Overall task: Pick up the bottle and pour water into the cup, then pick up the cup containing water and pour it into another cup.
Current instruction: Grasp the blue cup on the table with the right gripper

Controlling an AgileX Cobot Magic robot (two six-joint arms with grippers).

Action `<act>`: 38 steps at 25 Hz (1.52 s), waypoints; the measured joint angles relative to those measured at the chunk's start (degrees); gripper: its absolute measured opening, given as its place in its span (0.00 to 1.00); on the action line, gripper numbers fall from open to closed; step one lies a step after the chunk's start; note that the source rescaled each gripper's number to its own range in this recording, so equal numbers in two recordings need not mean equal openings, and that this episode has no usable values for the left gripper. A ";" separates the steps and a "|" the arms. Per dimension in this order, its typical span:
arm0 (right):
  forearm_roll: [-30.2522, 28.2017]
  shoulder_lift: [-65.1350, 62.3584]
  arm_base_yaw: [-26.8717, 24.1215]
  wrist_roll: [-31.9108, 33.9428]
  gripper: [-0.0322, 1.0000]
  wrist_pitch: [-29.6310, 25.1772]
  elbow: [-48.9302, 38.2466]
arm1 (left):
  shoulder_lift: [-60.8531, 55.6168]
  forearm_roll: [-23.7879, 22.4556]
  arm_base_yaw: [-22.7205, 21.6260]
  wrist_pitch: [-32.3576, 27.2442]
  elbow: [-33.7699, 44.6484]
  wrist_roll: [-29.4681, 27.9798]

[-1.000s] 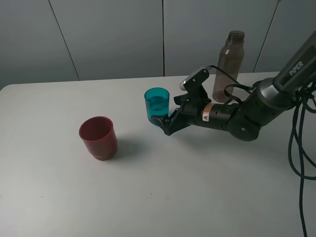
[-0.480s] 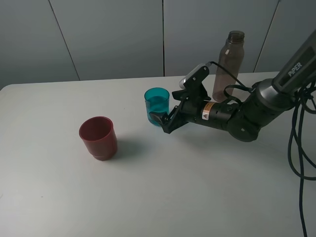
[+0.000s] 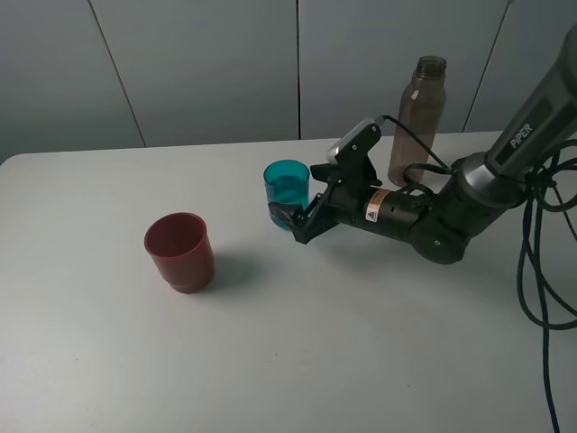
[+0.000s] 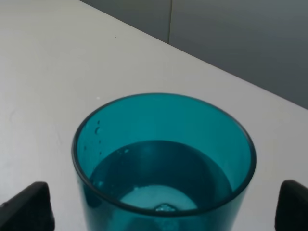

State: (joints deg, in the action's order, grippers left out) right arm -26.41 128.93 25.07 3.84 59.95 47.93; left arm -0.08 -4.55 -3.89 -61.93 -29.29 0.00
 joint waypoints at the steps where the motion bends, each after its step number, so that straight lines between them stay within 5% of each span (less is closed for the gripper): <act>1: -0.12 0.33 0.00 0.00 0.99 0.00 0.49 | 0.00 0.00 0.00 0.00 0.00 0.00; 38: -2.98 10.09 1.12 1.01 0.99 2.41 11.01 | 0.00 0.00 0.00 0.00 0.00 0.33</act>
State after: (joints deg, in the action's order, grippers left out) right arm -29.39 139.02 26.20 4.85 62.36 58.94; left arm -0.08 -4.55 -3.89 -61.93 -29.29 0.33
